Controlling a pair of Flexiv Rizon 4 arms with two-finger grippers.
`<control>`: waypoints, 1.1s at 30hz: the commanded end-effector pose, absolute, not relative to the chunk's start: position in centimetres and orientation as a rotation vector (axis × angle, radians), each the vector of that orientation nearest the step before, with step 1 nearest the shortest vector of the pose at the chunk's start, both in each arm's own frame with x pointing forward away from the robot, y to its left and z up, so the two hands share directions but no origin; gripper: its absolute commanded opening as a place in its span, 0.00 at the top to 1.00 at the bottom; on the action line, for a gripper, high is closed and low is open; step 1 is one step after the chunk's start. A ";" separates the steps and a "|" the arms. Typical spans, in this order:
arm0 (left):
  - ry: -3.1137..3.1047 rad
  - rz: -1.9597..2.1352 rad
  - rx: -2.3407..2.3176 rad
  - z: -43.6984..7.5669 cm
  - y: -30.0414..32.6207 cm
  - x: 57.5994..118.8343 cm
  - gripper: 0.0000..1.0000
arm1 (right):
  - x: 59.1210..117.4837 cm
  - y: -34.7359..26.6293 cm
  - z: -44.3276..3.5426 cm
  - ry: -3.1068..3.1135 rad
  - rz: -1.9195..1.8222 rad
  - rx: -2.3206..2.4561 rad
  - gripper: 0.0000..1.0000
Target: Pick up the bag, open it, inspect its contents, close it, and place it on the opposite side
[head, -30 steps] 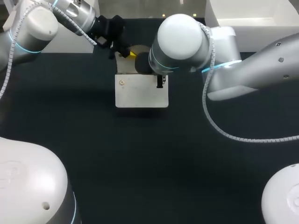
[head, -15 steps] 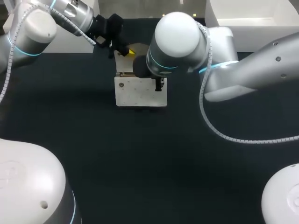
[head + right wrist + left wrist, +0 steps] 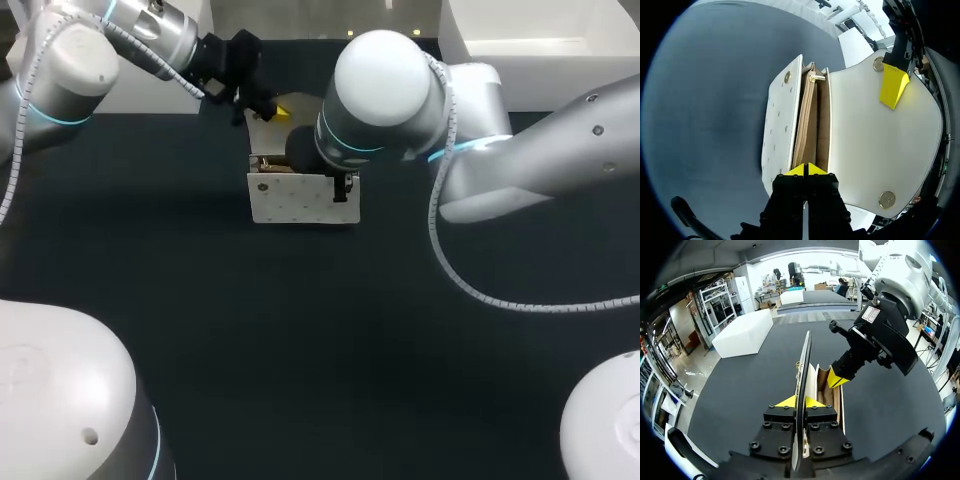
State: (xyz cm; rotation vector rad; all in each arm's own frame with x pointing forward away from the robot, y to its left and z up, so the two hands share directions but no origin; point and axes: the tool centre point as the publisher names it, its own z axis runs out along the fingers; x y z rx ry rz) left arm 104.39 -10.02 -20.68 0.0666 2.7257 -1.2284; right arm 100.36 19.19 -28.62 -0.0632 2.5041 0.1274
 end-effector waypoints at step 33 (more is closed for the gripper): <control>2.774 -1.365 0.110 -20.5 -9.7 104.0 1.00 | 101.6 19.1 -31.8 2.584 0.071 -0.051 0.51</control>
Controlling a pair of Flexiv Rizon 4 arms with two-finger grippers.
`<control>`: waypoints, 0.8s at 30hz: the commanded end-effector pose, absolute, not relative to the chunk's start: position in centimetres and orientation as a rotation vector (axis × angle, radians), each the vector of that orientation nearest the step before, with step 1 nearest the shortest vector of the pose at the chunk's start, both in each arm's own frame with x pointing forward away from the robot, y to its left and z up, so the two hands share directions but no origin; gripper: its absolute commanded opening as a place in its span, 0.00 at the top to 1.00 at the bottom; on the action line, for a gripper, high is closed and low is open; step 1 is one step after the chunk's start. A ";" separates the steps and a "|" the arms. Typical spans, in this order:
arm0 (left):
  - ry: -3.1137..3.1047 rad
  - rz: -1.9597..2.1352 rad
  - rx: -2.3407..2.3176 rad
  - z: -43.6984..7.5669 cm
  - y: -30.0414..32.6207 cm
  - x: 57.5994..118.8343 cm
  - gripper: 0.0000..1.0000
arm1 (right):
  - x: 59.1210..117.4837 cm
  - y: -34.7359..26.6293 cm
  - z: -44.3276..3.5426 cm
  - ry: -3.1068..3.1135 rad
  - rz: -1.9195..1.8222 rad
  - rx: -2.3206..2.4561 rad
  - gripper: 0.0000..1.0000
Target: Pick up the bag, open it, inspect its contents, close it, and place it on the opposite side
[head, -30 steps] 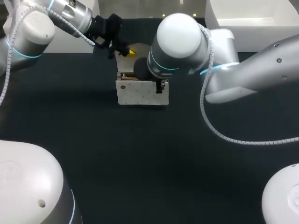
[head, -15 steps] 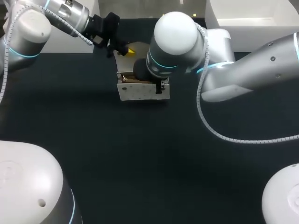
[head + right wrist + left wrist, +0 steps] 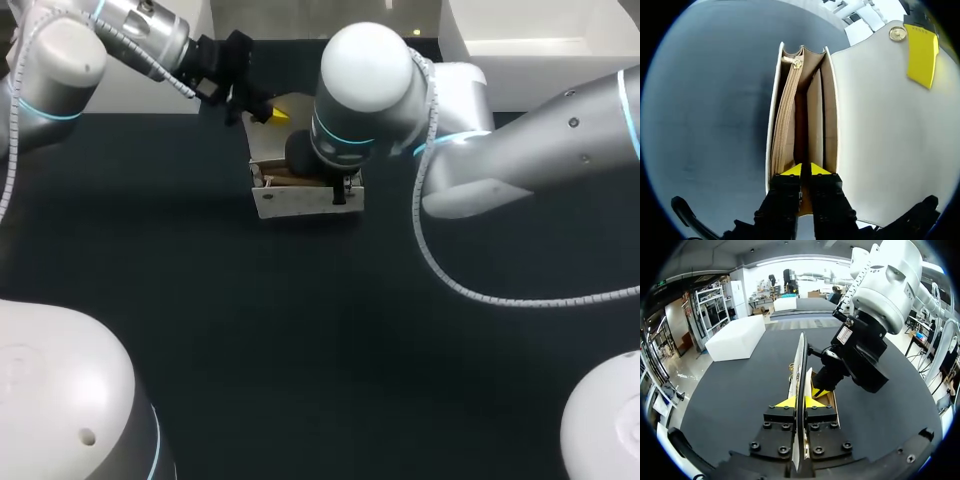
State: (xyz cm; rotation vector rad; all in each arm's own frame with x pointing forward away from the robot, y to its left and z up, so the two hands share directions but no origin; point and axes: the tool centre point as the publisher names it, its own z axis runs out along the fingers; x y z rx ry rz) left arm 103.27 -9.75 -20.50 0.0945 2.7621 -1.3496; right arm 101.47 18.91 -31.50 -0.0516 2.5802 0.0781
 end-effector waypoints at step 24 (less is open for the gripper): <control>2.790 -1.361 0.152 -20.8 -10.2 104.1 1.00 | 102.1 19.2 -32.4 2.605 0.087 -0.046 0.00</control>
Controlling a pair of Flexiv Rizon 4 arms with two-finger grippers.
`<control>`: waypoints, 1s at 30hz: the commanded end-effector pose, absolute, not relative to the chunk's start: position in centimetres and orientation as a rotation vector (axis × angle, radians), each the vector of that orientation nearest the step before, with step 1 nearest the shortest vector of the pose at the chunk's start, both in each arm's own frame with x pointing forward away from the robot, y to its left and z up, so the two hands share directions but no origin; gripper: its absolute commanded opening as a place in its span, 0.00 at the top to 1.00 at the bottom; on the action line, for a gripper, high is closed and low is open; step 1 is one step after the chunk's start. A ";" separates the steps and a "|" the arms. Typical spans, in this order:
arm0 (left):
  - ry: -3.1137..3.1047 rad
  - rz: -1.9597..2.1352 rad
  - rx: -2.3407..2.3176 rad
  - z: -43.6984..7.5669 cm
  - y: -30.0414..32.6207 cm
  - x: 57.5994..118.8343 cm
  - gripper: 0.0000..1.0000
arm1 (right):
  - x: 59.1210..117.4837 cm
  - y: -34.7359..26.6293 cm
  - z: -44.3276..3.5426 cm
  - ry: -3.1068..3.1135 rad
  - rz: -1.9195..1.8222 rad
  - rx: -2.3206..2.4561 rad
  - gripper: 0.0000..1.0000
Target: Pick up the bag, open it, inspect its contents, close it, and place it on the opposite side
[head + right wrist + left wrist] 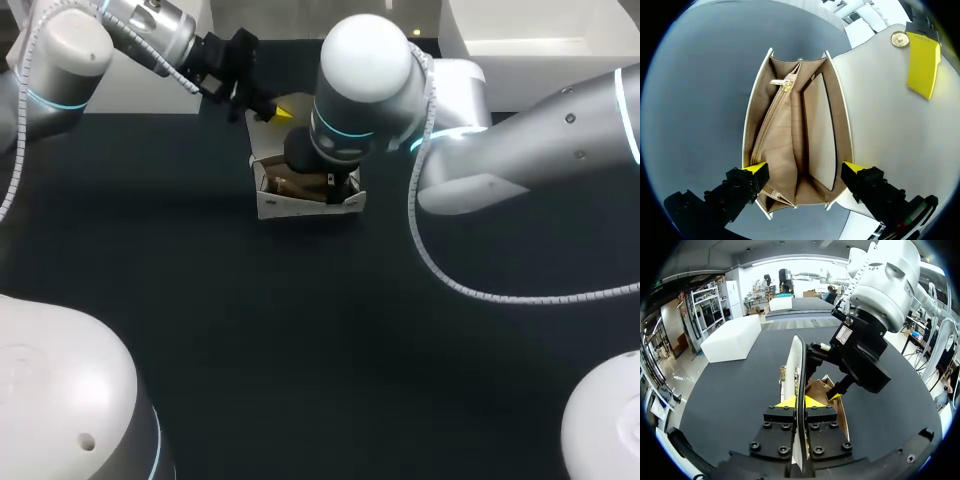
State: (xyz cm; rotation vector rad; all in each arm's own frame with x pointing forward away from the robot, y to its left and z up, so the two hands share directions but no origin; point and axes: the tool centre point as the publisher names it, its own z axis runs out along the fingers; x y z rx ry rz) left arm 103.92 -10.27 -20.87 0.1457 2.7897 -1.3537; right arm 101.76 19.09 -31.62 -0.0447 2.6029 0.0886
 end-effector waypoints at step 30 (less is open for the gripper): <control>2.781 -1.345 0.169 -20.6 -10.3 103.6 1.00 | 102.1 19.0 -31.6 2.579 0.099 -0.033 0.48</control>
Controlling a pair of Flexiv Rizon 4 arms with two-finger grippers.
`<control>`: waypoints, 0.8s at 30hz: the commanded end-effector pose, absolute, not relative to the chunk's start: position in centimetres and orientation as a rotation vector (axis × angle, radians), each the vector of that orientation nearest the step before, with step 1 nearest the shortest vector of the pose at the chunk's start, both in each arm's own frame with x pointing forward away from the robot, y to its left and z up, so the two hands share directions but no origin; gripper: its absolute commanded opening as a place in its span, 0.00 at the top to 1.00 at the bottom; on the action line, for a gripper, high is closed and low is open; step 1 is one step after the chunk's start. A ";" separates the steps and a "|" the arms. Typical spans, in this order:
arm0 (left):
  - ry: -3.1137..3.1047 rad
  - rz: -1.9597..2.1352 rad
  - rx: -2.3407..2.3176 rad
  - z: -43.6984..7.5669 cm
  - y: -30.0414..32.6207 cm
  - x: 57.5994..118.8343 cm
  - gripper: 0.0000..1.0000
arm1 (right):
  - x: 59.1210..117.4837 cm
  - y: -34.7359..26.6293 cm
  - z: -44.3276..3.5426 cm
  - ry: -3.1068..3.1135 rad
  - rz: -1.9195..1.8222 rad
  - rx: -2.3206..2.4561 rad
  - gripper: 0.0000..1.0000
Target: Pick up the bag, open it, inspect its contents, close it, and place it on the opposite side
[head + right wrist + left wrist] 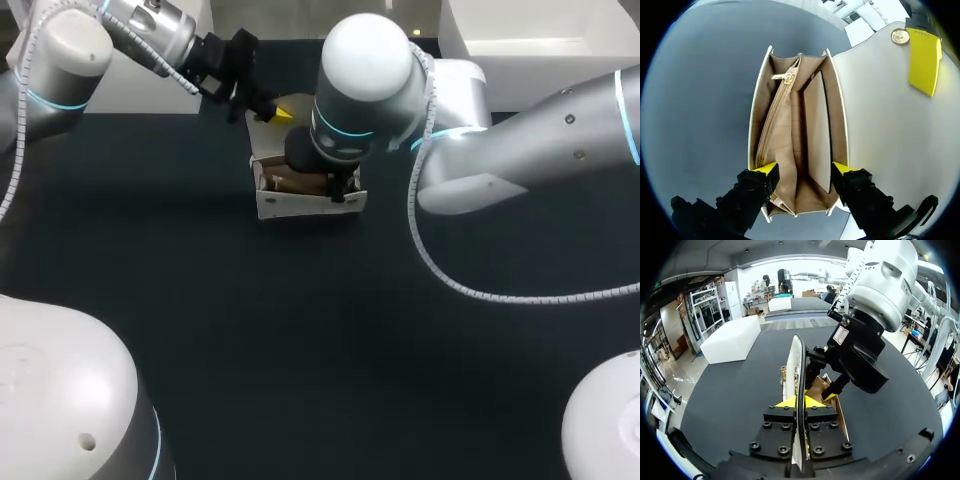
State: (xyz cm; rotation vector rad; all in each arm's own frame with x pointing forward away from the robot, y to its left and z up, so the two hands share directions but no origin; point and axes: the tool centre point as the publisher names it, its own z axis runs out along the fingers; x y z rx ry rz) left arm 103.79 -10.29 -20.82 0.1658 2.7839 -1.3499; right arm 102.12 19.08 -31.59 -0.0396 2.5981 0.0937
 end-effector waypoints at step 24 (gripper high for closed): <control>2.818 -1.323 0.095 -21.9 -10.7 104.3 1.00 | 99.7 18.0 -24.3 2.340 0.123 0.022 0.67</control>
